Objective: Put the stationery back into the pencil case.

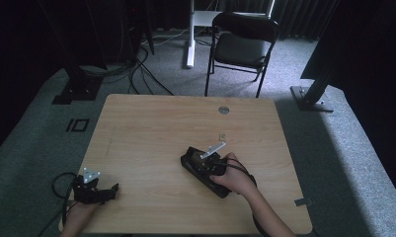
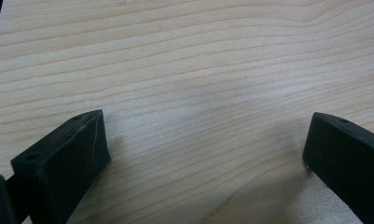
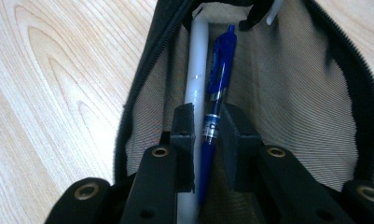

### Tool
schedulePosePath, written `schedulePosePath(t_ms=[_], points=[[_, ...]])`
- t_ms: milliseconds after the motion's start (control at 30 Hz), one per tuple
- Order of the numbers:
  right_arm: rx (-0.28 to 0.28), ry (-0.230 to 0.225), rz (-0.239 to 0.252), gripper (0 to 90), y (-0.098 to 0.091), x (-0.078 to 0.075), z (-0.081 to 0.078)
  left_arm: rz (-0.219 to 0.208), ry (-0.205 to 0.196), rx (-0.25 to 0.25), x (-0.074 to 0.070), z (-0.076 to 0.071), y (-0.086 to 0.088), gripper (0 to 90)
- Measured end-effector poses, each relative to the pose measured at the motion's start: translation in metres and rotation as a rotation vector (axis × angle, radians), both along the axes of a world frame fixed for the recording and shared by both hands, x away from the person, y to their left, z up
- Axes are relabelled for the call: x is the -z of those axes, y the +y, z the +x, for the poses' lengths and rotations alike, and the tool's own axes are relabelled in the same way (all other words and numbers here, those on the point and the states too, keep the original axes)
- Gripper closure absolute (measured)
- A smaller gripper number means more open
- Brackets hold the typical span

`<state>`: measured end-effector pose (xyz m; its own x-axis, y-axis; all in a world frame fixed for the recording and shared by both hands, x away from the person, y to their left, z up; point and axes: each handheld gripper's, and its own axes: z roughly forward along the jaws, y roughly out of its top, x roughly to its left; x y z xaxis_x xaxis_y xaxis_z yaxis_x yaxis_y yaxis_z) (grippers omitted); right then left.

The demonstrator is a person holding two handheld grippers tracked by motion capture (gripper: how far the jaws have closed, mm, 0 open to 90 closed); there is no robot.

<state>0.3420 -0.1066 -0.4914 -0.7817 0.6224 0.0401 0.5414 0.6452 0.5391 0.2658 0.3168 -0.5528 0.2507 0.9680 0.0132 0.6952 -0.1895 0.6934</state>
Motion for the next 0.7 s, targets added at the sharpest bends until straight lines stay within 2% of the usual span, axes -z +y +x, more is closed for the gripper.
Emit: schedulePosePath(t_ms=[367,700], points=[[0.011,-0.053,0.055,74.9,-0.011,-0.021,-0.005,0.000,0.000,0.000,0.000,0.000,0.000,0.4],[0.038,-0.104,0.126,71.5,-0.026,-0.038,-0.005,0.002,0.000,0.001,0.000,0.000,0.000,0.3]])
